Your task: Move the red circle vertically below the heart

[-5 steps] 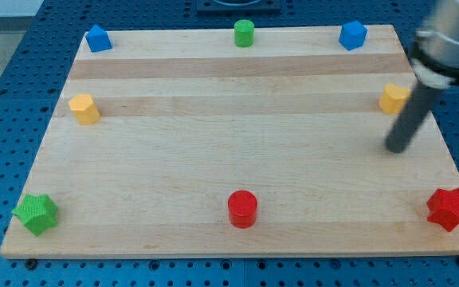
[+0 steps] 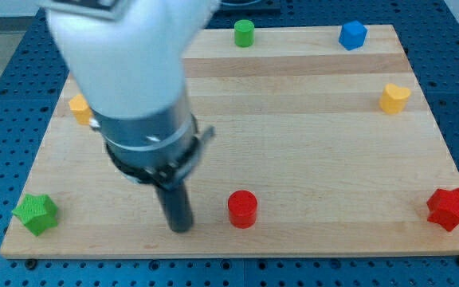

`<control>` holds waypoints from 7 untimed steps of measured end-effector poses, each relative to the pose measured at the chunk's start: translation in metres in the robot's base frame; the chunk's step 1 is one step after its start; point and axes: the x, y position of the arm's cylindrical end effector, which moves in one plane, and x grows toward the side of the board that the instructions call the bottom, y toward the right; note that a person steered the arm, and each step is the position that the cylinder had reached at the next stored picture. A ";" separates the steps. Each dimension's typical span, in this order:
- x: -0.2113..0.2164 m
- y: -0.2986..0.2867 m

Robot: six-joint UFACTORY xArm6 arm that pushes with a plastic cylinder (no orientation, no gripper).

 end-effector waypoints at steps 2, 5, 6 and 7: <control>-0.044 0.074; -0.091 0.149; -0.087 0.110; -0.067 0.138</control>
